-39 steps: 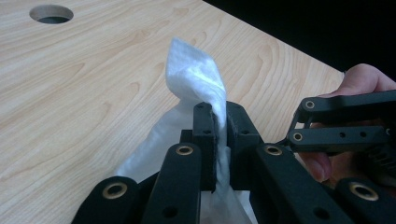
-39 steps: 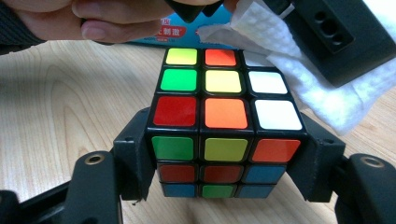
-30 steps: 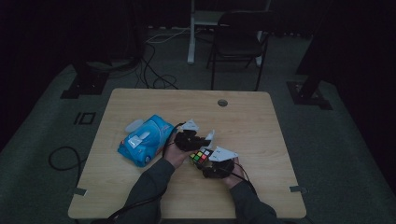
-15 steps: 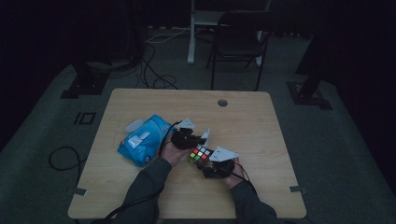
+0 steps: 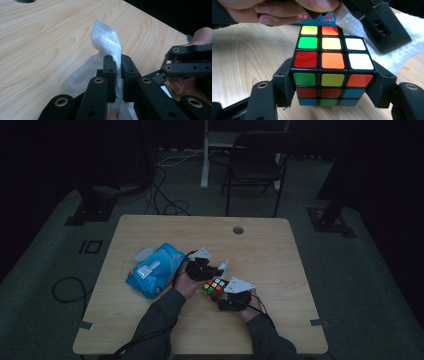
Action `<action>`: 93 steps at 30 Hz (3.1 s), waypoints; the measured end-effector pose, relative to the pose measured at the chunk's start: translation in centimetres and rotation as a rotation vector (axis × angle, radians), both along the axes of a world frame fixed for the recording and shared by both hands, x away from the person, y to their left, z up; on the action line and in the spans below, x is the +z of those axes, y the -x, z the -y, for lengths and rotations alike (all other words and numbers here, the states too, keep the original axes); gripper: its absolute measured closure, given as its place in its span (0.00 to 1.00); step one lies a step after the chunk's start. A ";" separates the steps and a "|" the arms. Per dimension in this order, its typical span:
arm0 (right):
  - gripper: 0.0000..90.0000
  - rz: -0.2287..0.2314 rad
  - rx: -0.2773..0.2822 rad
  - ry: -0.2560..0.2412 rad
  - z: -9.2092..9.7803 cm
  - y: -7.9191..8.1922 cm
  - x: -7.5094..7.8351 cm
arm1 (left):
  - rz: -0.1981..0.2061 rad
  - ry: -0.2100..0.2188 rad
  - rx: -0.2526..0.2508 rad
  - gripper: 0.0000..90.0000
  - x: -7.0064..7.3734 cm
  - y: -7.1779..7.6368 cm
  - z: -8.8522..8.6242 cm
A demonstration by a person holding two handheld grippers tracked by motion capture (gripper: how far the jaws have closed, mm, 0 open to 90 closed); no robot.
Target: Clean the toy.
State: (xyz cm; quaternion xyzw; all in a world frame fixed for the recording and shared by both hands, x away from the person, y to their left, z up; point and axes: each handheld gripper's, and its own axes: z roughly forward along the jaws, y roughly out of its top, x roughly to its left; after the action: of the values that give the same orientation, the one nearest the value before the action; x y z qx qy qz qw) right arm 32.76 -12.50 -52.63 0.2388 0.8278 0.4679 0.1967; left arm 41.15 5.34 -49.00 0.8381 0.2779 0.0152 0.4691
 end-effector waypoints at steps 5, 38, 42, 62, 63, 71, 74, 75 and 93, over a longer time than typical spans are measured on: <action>0.38 0.000 0.000 0.001 0.0 0.0 0.0 | 0.003 -0.007 -0.020 0.95 0.1 0.2 0.5; 0.38 0.006 -0.005 0.005 0.1 0.0 0.0 | 0.000 -0.018 0.021 0.95 -0.2 -0.4 -0.4; 0.38 0.007 -0.007 0.004 0.1 0.0 0.0 | -0.003 -0.018 0.027 0.95 -0.2 -0.6 -0.7; 0.38 0.021 -0.009 0.020 0.1 0.0 -0.1 | -0.021 -0.022 -0.022 0.95 -0.1 -0.3 0.5; 0.38 0.021 -0.008 0.020 0.0 0.0 -0.1 | -0.020 -0.023 -0.027 0.95 -0.1 -0.2 0.7; 0.38 0.027 -0.014 0.019 0.1 0.0 0.0 | -0.009 -0.027 -0.044 0.95 0.3 0.1 1.1; 0.38 0.025 -0.017 0.018 0.1 0.0 0.0 | -0.006 -0.023 -0.045 0.94 0.4 0.2 1.3; 0.38 0.025 -0.017 0.018 0.1 0.0 0.0 | -0.006 -0.023 -0.045 0.94 0.4 0.2 1.3; 0.38 0.010 -0.044 0.005 0.6 -0.4 -0.1 | 0.052 -0.001 0.043 0.95 1.3 0.0 -1.1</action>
State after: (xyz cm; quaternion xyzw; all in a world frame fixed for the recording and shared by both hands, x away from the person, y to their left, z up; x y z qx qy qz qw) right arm 33.12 -13.09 -52.73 0.2542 0.8226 0.4626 0.2115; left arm 41.17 6.47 -47.68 0.8315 0.2834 0.0473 0.4756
